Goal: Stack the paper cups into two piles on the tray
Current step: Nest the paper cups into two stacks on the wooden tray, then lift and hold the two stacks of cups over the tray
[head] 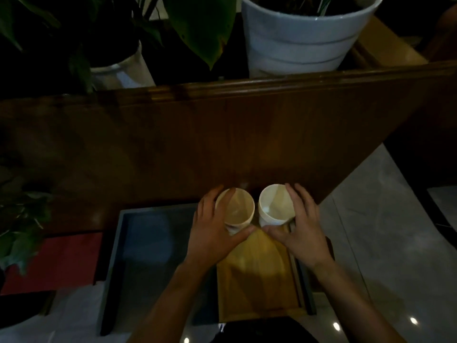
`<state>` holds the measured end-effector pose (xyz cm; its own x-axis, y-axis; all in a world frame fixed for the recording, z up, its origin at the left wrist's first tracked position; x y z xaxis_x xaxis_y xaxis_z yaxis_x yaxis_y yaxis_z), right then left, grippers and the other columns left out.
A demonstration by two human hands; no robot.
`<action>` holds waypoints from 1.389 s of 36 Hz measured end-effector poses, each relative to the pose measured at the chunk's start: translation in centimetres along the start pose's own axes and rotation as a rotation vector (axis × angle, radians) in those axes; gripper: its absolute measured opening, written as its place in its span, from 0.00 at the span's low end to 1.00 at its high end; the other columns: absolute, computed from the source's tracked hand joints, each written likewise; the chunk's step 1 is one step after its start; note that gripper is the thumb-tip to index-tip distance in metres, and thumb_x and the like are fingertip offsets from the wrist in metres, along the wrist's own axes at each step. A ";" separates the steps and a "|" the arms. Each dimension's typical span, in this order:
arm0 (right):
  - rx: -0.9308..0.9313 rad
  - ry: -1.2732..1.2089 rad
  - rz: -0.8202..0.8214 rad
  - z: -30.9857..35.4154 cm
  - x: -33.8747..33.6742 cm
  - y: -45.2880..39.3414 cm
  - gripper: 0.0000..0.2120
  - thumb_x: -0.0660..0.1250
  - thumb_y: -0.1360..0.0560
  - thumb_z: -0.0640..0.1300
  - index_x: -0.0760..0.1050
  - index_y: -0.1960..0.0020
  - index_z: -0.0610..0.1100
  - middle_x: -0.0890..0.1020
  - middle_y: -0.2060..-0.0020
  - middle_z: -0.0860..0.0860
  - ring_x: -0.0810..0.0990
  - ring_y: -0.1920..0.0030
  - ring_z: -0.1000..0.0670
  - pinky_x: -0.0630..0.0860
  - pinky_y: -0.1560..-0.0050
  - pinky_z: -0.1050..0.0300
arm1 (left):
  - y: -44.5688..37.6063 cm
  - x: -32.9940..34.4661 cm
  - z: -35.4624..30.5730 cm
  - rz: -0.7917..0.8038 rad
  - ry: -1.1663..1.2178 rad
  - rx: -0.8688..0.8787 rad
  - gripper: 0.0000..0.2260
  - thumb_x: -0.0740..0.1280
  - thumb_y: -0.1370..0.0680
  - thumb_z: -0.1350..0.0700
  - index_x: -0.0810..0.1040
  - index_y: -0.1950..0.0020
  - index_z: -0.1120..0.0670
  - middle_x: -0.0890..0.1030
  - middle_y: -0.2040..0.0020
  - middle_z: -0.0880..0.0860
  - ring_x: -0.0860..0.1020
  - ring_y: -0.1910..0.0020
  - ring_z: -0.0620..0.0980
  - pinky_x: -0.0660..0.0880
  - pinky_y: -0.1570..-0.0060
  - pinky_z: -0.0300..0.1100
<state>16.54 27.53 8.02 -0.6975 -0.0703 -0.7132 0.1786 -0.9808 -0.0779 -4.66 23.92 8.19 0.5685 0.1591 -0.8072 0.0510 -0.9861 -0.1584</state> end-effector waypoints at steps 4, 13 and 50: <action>0.051 -0.043 -0.044 -0.5 0.3 1.4 0.48 0.73 0.36 0.64 0.50 0.24 0.59 0.53 0.25 0.57 0.55 0.26 0.48 0.68 0.33 0.38 | 1.5 -0.1 1.2 -0.044 0.140 -0.042 0.44 0.67 0.34 0.29 0.47 0.25 0.32 0.54 0.24 0.44 0.57 0.26 0.46 0.68 0.31 0.54; 0.260 -0.148 -0.110 -2.8 1.1 4.1 0.48 0.70 0.39 0.70 0.44 0.28 0.72 0.54 0.24 0.58 0.53 0.25 0.52 0.61 0.32 0.43 | 4.3 1.8 3.9 -0.051 0.335 -0.188 0.46 0.75 0.36 0.35 0.47 0.29 0.28 0.55 0.30 0.35 0.58 0.32 0.32 0.63 0.37 0.39; -0.017 -0.081 0.218 -11.2 5.9 -2.3 0.50 0.79 0.39 0.54 0.56 0.24 0.48 0.65 0.29 0.46 0.56 0.27 0.47 0.57 0.35 0.58 | 4.6 10.8 5.8 -0.248 0.278 -0.475 0.41 0.78 0.35 0.42 0.62 0.28 0.50 0.68 0.33 0.50 0.65 0.31 0.51 0.68 0.32 0.57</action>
<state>19.73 31.36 -3.81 -0.6947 -0.2948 -0.6561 0.3419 -0.9379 0.0594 -3.02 21.37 -4.50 0.6827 0.4318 -0.5895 0.5343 -0.8453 -0.0005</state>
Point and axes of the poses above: each hand's wrist, its own y-axis away from the middle knuckle, its own x-axis out of the palm, z = x × y, the point moved 5 cm from there along -y, towards the middle knuckle
